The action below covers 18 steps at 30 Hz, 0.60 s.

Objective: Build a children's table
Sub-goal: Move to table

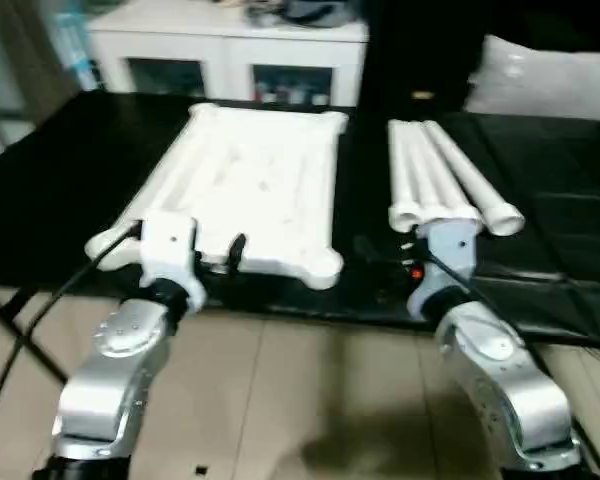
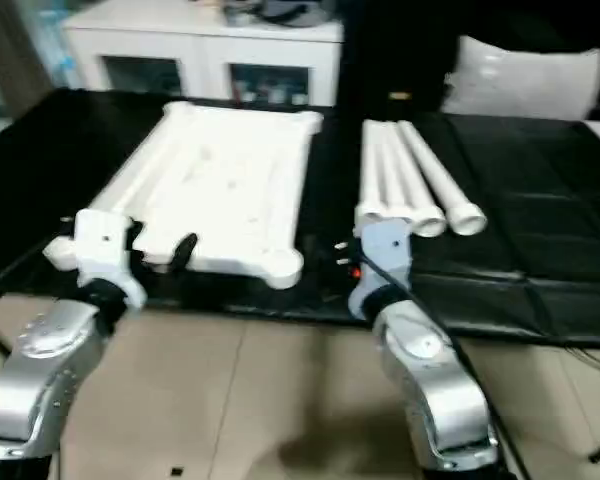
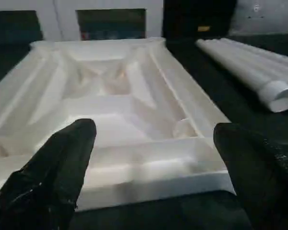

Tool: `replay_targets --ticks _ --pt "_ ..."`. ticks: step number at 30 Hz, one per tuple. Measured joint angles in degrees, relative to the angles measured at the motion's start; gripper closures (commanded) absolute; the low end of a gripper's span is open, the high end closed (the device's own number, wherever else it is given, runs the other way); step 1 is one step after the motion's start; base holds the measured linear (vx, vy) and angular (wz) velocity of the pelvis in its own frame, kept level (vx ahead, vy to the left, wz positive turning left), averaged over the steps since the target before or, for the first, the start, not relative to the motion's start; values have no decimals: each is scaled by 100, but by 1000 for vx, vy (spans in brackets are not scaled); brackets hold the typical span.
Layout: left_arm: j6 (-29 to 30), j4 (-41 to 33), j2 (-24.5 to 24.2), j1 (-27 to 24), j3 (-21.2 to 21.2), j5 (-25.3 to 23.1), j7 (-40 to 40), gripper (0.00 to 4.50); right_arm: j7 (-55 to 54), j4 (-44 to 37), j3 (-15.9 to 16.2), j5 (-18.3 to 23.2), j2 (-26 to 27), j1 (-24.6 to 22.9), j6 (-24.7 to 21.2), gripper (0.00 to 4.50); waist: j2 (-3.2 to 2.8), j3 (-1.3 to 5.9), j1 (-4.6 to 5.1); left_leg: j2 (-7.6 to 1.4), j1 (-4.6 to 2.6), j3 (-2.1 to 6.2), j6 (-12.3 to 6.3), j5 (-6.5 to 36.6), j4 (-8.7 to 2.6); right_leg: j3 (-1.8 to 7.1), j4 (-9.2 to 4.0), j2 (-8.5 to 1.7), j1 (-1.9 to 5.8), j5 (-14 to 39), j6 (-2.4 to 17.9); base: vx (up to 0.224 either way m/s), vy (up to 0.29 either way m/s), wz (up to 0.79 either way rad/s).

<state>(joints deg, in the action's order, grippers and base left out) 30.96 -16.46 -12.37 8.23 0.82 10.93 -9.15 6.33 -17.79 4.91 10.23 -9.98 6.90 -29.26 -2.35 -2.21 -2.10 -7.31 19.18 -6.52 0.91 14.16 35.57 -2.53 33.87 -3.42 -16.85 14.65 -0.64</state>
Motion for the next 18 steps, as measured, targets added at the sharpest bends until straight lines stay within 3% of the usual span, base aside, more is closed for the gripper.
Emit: replay_targets --ticks 4,6,7,8,9,10,12,13,15,16,17,18 --pt "0 3 -1 -7 -48 0 -1 12 39 0 76 -59 32 2 0 0 -8 7 0 7 -24 14 -14 40 -52 -27 -63 2 -10 27 42 95 1 1" --pt "-3 19 -1 -5 -94 -5 -2 12 35 0 121 -79 30 3 0 0 1 10 45 28 -67 25 -28 77 -60 -52 42 -20 -60 123 203 92 -7 5" --pt "-10 37 6 5 -90 -6 -3 12 29 0 117 -88 17 4 0 0 13 15 51 47 -79 16 -53 93 -58 -43 73 -43 -17 161 166 83 -17 3" --pt "-15 50 33 30 -72 -6 -5 12 25 0 104 -96 -5 5 -1 0 25 14 23 61 -57 6 -89 113 -45 -29 74 -51 0 180 102 54 -17 5" --pt "-24 62 70 77 -21 -5 -8 12 23 0 75 -110 -28 3 -4 0 12 20 -10 59 20 2 -239 173 34 -15 56 -31 7 191 10 54 -17 5" --pt "-30 64 99 105 23 -2 -11 12 25 0 41 -113 -31 3 -10 0 0 28 -49 31 54 12 -301 205 90 -17 40 1 8 193 8 0 0 0" --pt "-42 70 119 113 41 -4 -13 12 33 -6 -4 -120 -42 4 -10 0 -25 50 -86 -6 73 50 -245 230 103 -71 22 21 1 209 13 64 -20 2" --pt "-42 100 115 111 31 -6 -13 12 38 -3 16 -128 -25 5 -11 0 -30 55 -49 2 16 82 -116 223 78 -104 82 13 -35 230 65 123 -44 5" --pt "-41 176 54 82 1 -13 -13 12 52 -9 122 -129 33 25 -13 0 16 62 64 82 -74 110 -50 261 94 -85 608 -97 -290 309 151 123 -48 8" --pt "-42 172 48 83 1 -15 -16 12 53 -9 126 -131 29 22 -13 0 43 61 84 106 -117 100 -35 278 98 -45 708 -112 -417 314 134 0 0 0" --pt "-53 156 46 102 2 -23 -22 12 50 -14 115 -138 2 23 -9 0 166 57 85 200 -143 65 -26 300 117 91 516 -177 -478 156 -49 23 -86 16" --pt "-58 164 105 99 5 -45 -22 12 48 -3 99 -142 -40 0 -11 0 193 45 48 210 -120 63 -130 353 161 128 555 -138 -420 219 -23 23 -86 16"
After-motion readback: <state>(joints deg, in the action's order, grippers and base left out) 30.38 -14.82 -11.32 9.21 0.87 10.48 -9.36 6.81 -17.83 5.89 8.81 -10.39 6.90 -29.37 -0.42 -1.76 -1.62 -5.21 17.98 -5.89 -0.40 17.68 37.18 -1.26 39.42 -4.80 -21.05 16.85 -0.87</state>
